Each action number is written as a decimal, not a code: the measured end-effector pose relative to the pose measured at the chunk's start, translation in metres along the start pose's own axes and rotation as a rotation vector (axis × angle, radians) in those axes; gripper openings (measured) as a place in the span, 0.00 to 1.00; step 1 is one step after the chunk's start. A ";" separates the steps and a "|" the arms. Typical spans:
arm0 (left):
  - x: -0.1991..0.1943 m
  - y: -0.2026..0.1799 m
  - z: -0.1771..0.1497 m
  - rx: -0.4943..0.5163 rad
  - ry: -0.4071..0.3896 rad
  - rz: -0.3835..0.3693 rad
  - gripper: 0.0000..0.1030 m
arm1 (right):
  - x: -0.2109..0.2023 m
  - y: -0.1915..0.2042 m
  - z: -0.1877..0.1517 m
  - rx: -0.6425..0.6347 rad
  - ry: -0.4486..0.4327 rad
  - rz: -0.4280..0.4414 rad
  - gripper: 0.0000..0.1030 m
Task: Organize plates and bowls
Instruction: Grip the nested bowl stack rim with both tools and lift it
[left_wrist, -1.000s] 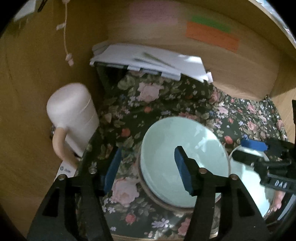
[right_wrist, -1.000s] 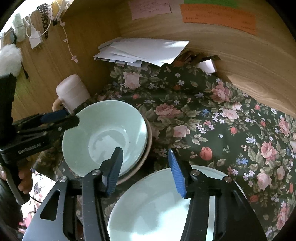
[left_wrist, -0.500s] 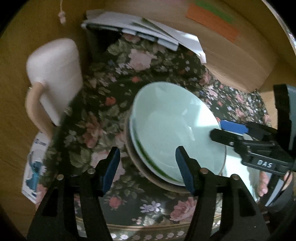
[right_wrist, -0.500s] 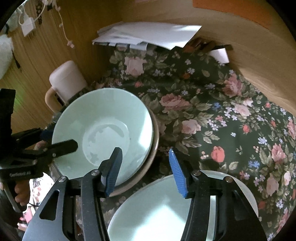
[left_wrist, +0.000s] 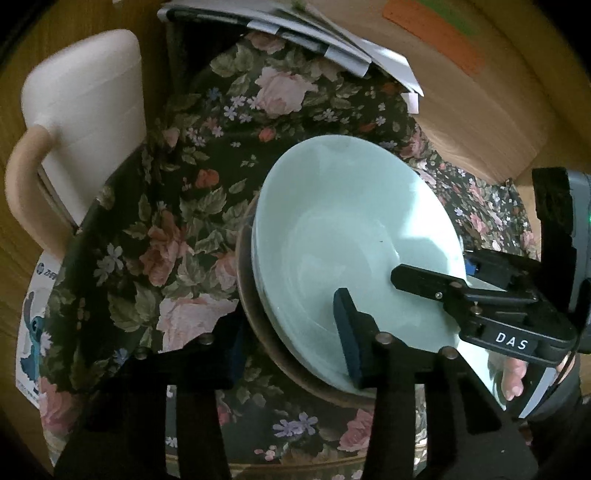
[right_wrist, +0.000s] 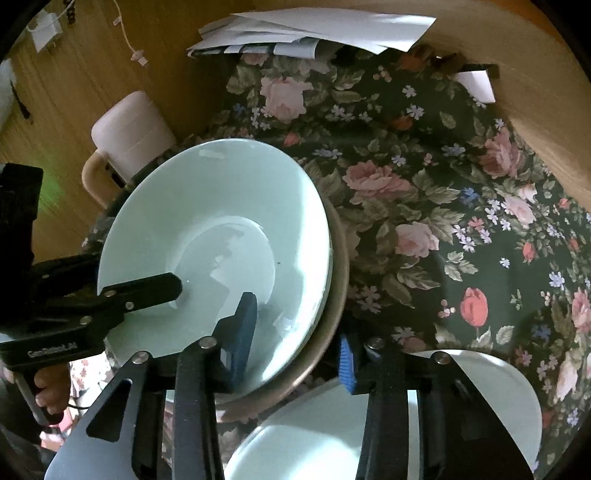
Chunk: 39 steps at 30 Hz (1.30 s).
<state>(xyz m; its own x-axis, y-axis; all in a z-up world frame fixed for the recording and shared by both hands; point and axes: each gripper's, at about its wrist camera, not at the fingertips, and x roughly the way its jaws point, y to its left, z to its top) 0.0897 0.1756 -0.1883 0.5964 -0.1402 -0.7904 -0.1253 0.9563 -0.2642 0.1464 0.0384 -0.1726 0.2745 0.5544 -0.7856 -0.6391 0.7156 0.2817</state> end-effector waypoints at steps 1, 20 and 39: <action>0.001 -0.001 0.000 0.004 -0.004 0.004 0.41 | 0.001 0.000 0.000 0.002 0.000 0.000 0.34; -0.003 -0.011 -0.002 0.034 -0.057 0.074 0.40 | 0.002 -0.001 0.002 0.041 -0.012 -0.024 0.29; -0.028 -0.035 -0.001 0.067 -0.115 0.054 0.40 | -0.046 -0.001 -0.005 0.064 -0.109 -0.053 0.29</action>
<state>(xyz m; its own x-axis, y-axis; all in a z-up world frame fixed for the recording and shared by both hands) 0.0769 0.1459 -0.1574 0.6779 -0.0611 -0.7326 -0.1092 0.9771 -0.1825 0.1311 0.0103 -0.1399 0.3855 0.5552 -0.7370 -0.5751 0.7692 0.2787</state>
